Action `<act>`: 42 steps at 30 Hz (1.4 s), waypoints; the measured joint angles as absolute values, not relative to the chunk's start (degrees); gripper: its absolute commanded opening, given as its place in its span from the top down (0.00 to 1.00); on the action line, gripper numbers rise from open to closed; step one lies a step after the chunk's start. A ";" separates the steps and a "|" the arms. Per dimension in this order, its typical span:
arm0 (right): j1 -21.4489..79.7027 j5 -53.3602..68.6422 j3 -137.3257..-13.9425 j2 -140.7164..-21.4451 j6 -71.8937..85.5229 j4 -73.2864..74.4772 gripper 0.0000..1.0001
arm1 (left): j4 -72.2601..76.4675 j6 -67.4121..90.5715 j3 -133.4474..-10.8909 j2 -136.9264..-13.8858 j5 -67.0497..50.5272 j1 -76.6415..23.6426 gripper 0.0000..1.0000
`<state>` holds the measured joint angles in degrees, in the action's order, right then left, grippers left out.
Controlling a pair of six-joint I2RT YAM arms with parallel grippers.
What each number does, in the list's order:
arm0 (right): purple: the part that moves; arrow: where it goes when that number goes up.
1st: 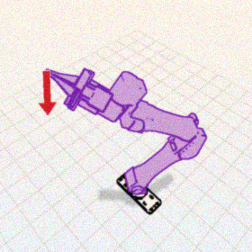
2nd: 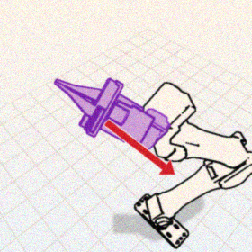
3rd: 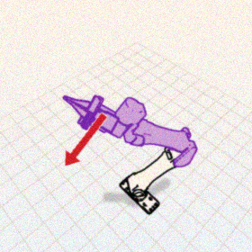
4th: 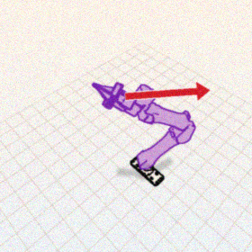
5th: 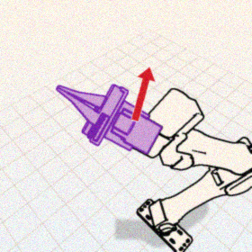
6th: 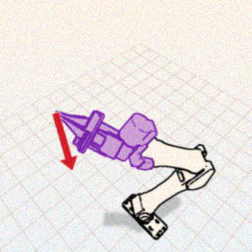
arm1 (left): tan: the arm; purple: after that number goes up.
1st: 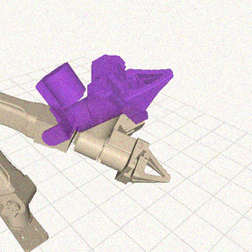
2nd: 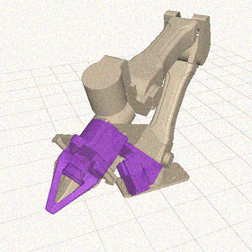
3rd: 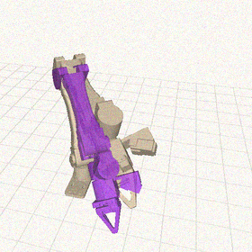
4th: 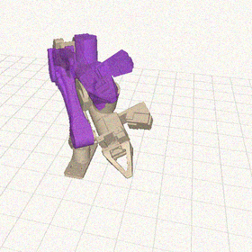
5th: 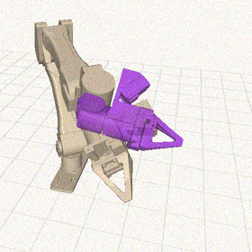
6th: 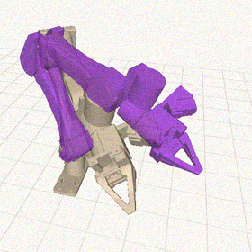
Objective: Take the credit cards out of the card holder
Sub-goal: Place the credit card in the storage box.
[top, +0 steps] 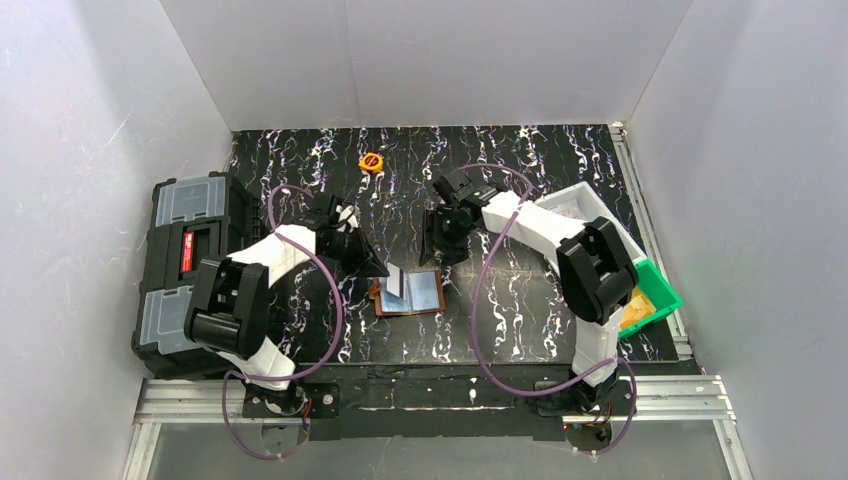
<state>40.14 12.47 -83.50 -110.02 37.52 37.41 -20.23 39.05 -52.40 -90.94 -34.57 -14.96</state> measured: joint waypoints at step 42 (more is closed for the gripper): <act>30.87 44.16 -62.02 -100.22 72.55 -15.97 0.99 | 11.55 68.99 -47.59 -85.52 -50.59 -11.05 0.60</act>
